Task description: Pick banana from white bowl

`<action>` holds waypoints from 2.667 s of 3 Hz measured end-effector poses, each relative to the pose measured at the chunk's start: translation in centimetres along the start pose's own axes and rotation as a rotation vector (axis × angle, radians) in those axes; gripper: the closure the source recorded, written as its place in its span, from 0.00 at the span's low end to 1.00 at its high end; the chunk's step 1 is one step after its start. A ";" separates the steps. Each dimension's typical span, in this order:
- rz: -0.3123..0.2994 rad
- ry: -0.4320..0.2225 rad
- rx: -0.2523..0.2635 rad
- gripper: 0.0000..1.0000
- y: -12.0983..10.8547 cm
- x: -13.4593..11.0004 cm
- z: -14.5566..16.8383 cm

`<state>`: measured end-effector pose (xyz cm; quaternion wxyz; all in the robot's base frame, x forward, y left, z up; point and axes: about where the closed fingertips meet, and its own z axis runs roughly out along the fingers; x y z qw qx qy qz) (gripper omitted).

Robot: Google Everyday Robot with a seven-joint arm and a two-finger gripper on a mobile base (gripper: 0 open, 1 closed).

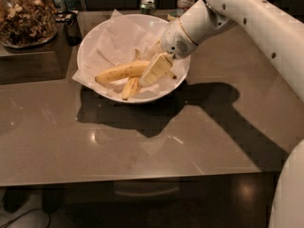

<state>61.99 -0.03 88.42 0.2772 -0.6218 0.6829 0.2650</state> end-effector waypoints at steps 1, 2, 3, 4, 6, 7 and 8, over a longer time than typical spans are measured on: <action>0.015 0.010 -0.003 0.43 -0.2 0.7 0.7; 0.023 0.021 0.002 0.66 -0.2 1.2 1.1; 0.021 0.016 0.021 0.90 0.2 1.3 0.6; -0.006 -0.014 0.079 1.00 0.9 0.2 -2.0; -0.093 -0.095 0.138 1.00 4.8 -2.2 -9.5; -0.093 -0.133 0.142 1.00 8.1 -2.0 -12.5; -0.088 -0.159 0.128 1.00 11.0 -1.1 -14.2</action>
Offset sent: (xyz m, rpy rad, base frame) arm 0.0015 -0.0064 -0.0194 -0.0325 0.0143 -0.0359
